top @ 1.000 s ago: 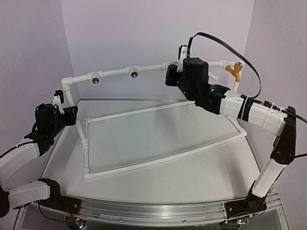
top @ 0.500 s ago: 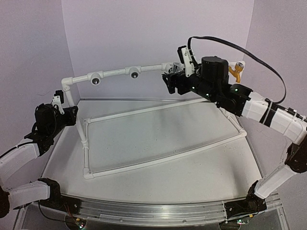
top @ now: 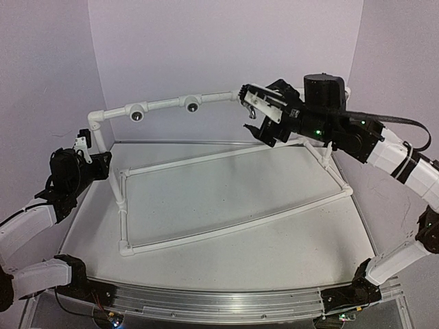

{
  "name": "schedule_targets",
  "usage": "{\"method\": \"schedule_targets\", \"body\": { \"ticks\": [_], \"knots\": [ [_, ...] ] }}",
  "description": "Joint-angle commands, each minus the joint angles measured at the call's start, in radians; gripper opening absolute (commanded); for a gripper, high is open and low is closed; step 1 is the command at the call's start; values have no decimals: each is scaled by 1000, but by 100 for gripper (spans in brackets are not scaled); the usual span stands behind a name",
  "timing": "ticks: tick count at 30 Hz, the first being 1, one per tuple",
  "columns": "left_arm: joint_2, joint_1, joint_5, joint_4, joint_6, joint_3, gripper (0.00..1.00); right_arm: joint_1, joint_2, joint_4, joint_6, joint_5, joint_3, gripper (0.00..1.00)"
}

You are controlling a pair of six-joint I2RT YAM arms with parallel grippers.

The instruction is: Install the water faucets

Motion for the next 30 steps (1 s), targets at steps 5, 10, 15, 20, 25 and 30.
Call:
{"method": "schedule_targets", "body": {
  "ticks": [5, 10, 15, 20, 25, 30],
  "knots": [
    [25, -24, 137, -99, -153, 5, 0, 16, 41, 2, -915, 142, 7, 98],
    [28, -24, 138, -99, -153, 5, 0, 15, 83, 88, -1197, 220, 3, 98],
    [18, -24, 133, -98, -151, 2, 0, 15, 141, 108, -1290, 254, 47, 98],
    [9, -24, 131, -99, -151, -1, 0, 10, 208, 114, -1354, 292, 104, 95],
    [11, -24, 129, -100, -150, -2, 0, -9, 267, 136, -1405, 331, 165, 88],
    [14, -24, 125, -101, -150, -6, 0, -29, 298, 140, -1424, 365, 184, 82]
  ]
}}
